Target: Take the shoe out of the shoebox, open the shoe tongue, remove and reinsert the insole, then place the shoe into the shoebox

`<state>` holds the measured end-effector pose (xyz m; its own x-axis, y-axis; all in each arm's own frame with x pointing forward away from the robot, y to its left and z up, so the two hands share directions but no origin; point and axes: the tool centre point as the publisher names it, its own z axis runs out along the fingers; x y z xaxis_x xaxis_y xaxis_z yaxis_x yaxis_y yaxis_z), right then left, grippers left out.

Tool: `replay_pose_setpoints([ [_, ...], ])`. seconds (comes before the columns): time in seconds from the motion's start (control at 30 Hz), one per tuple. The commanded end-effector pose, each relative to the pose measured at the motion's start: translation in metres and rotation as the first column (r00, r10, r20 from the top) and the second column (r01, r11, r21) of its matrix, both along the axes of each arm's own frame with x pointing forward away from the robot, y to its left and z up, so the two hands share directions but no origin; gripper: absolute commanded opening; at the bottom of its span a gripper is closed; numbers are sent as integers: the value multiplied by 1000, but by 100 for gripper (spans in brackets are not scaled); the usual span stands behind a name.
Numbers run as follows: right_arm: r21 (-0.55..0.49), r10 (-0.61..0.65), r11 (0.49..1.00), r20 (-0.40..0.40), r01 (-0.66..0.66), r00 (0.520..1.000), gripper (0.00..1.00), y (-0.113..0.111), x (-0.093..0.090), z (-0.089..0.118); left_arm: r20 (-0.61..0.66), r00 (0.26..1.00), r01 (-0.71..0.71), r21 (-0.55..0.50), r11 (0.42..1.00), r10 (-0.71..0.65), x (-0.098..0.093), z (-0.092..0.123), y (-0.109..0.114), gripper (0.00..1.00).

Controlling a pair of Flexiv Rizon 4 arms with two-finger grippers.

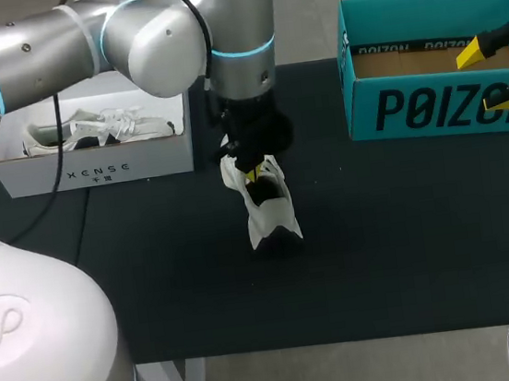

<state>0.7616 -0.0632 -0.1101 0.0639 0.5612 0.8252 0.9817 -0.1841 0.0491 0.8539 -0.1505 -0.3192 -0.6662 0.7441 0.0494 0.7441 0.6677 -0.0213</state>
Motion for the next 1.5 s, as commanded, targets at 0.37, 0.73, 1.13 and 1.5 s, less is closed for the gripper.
replay_pose_setpoints([
  [0.37, -2, -2, 1000, -1, 2, 1000, 100, 1, 0, -1, 183, 524, -847, 6, 532, 832, -73, 38, -23, 0],
  [0.73, -2, -2, 1000, -1, 2, 1000, 100, 1, 0, -1, 334, 471, -860, -33, 509, 817, -92, 24, -42, 47],
  [1.13, -2, -2, 1000, -1, 2, 1000, 100, 1, 0, -1, 330, 363, -904, -102, 415, 872, -86, 9, -36, 78],
  [1.5, -2, -2, 1000, -1, 2, 1000, 100, 1, 0, -1, 231, 401, -897, -99, 432, 886, -79, -32, -16, 78],
])
